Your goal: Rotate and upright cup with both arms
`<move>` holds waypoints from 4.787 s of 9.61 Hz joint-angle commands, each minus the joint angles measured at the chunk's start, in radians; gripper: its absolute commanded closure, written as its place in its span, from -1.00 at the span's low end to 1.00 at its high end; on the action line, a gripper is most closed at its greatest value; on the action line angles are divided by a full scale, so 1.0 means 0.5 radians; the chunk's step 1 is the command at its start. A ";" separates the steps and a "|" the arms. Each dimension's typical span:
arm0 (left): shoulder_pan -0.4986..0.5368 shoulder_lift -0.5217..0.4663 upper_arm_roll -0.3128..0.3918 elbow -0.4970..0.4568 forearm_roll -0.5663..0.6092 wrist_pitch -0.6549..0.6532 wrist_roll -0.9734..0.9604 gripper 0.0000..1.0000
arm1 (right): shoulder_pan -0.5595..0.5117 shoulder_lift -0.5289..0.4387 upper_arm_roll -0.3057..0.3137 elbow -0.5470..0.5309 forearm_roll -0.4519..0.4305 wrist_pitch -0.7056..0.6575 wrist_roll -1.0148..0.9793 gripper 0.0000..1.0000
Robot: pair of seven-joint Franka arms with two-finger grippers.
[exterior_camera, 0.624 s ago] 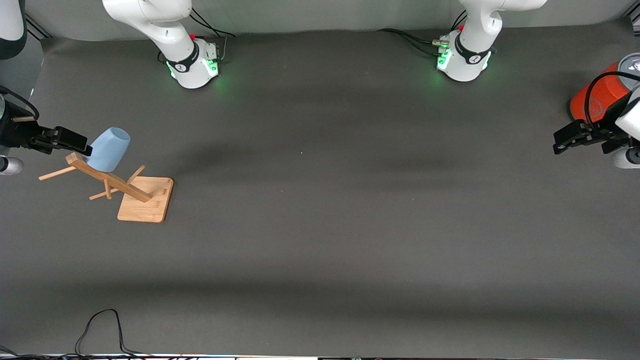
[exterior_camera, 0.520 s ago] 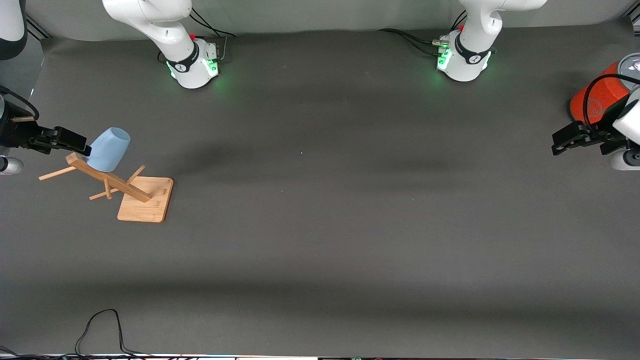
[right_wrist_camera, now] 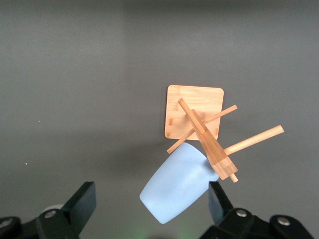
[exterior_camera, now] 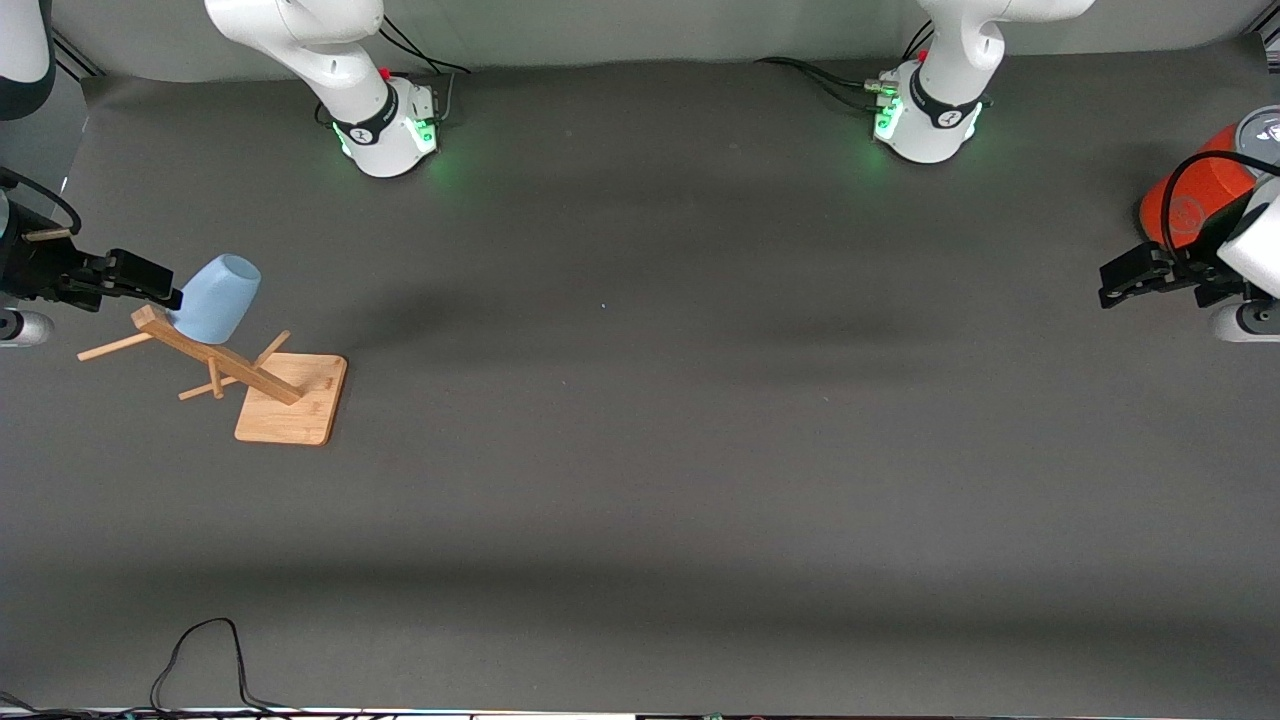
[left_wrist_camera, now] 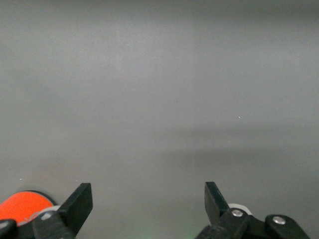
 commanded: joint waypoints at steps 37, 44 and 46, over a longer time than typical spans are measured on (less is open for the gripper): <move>-0.030 0.686 -0.009 0.654 -0.004 -0.117 0.109 -1.00 | 0.129 -0.583 -0.151 -1.141 0.116 0.535 1.842 -0.01; -0.036 0.686 -0.009 0.651 -0.001 -0.120 0.110 -1.00 | 1.137 -0.260 -0.148 -0.726 0.128 0.460 3.319 -0.01; -0.033 0.686 -0.009 0.651 -0.004 -0.120 0.113 -1.00 | 1.447 0.142 -0.151 -0.355 0.122 0.470 3.814 -0.01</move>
